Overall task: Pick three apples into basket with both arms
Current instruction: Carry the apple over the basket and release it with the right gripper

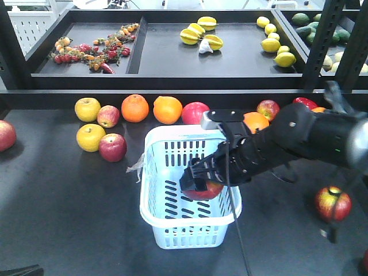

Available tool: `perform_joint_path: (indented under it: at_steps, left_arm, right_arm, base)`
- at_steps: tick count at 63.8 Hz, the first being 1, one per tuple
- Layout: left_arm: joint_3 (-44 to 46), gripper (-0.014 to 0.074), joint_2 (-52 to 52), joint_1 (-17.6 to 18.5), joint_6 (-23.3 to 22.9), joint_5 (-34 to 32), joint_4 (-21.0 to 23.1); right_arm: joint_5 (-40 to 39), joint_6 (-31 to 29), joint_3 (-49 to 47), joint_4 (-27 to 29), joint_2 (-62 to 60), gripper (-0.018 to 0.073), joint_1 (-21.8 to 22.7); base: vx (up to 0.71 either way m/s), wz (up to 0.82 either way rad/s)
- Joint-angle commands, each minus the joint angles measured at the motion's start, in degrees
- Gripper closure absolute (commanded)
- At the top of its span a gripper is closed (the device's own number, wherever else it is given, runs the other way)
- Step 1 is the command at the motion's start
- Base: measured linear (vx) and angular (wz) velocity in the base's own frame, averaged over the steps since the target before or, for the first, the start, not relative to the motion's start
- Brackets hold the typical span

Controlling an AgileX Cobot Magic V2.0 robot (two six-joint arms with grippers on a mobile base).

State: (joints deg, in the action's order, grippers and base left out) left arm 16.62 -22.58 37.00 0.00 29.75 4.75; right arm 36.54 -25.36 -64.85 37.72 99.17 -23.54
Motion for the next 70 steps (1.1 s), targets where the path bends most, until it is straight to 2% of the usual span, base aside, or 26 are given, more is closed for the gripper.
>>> perform_joint_path:
  at_steps: [1,18,25,29,44,53,61,70]
  left_arm:
    - [1.62,0.0604,-0.4,0.15,-0.74,-4.18,0.81]
    - [1.62,0.0604,-0.4,0.15,-0.74,-4.18,0.81]
    - [1.62,0.0604,-0.4,0.15,-0.74,-4.18,0.81]
    - [1.62,0.0604,-0.4,0.15,-0.74,-4.18,0.81]
    - [1.62,0.0604,-0.4,0.15,-0.74,-4.18,0.81]
    - [1.62,0.0604,-0.4,0.15,-0.74,-4.23,0.81]
    - [1.62,0.0604,-0.4,0.15,-0.74,-4.23,0.81]
    - [1.62,0.0604,-0.4,0.15,-0.74,-4.23,0.81]
  right_arm:
    - [0.84,-0.72,-4.09,1.55,0.13,0.0386,0.07]
    - [-0.94,-1.58,-4.39,1.5,1.21,-0.0025,0.07]
    - [-1.05,-1.81,-4.39,1.5,1.21,-0.0118,0.07]
    - [-1.05,-1.81,-4.39,1.5,1.21,-0.0136,0.07]
    - [-0.71,-1.76,-4.59,1.45,1.21,-0.0098,0.12]
    - [0.86,-1.76,-5.47,1.51,0.92,-0.0037,0.12]
    - [3.78,-1.7,-6.27,1.42,-0.26,0.0092,0.12]
    - [8.25,0.29,-6.2,-1.23,-2.98,0.0342,0.12]
  base:
    - [0.0,0.0]
    - [0.0,0.0]
    - [0.0,0.0]
    - [0.0,0.0]
    - [0.0,0.0]
    - [0.0,0.0]
    - [0.0,0.0]
    - [0.0,0.0]
